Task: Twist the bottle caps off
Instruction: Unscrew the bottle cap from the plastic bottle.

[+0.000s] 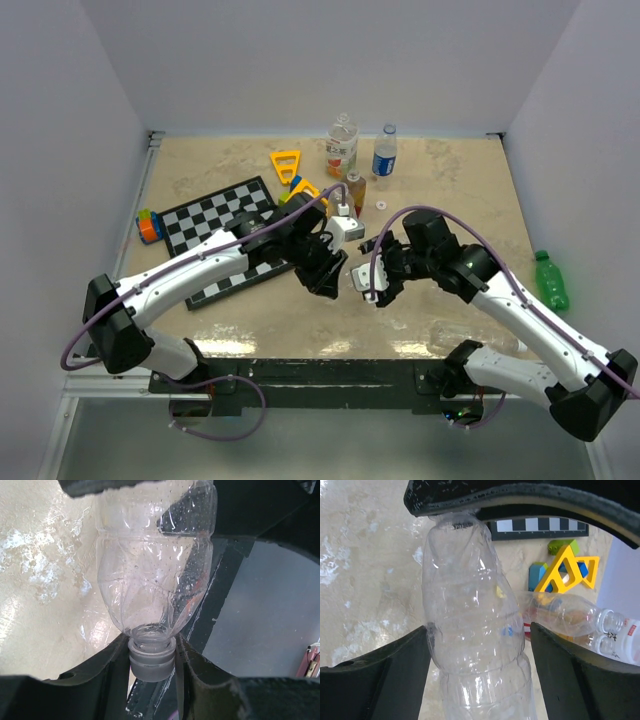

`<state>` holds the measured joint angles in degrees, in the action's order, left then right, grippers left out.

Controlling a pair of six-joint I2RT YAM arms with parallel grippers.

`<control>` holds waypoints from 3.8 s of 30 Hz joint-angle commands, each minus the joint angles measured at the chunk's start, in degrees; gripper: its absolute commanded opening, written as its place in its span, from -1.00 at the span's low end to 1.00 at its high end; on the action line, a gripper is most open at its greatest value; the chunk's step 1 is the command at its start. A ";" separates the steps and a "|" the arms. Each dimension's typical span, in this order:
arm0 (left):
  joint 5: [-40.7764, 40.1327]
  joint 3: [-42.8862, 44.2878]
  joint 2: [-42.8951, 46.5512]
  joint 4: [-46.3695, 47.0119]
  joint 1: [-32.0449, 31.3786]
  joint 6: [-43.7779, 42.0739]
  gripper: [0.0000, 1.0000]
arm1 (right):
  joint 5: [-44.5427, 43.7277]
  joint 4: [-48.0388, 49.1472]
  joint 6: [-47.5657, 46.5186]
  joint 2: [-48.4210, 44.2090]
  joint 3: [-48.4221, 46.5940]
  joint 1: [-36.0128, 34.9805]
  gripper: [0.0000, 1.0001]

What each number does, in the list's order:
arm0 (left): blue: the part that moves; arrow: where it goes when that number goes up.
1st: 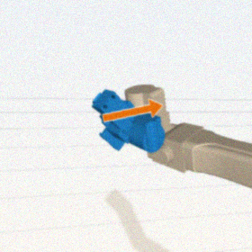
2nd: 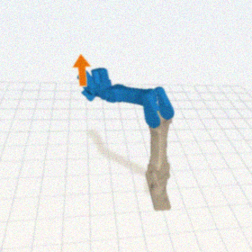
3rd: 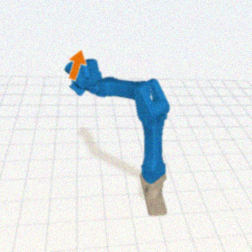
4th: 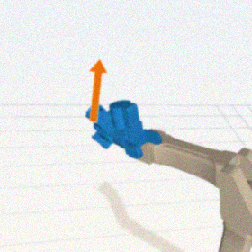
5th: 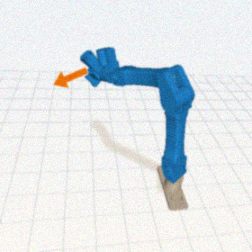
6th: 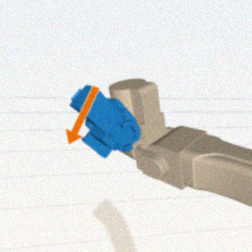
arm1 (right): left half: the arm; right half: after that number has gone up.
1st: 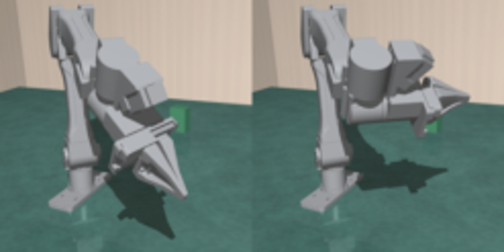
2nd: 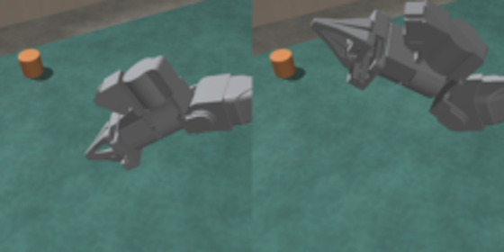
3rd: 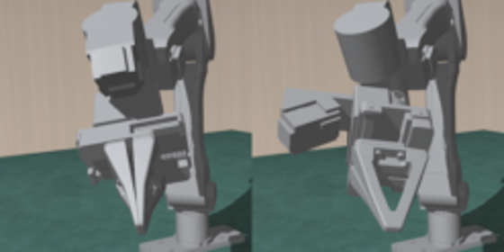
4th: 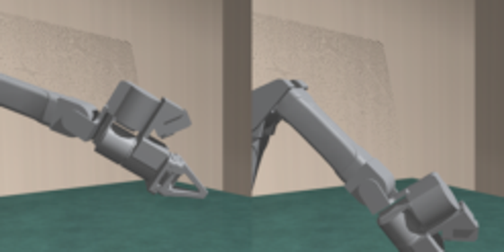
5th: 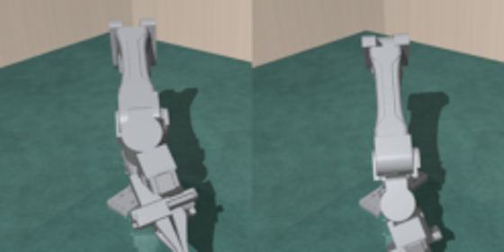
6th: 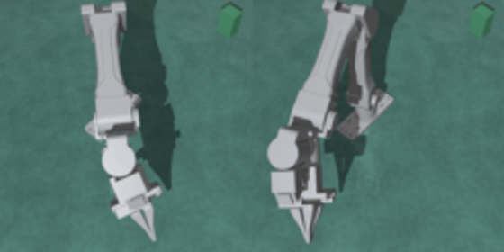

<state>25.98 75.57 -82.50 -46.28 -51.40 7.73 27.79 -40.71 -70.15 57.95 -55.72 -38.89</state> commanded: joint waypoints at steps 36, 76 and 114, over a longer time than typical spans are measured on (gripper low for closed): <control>-18.16 -40.15 49.20 53.56 1.04 12.48 0.98 | 32.67 6.16 16.00 6.12 0.70 15.78 -0.74; -12.42 -37.87 30.91 59.22 1.04 31.62 -1.00 | 31.63 8.89 17.76 5.15 2.28 17.36 -0.74; -13.15 -39.09 47.96 51.03 1.04 -11.47 1.00 | 27.05 12.32 17.33 1.46 5.63 17.36 -0.75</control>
<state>7.60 37.36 -34.76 -0.10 -50.26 17.63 53.63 -28.69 -51.55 59.31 -49.19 -21.45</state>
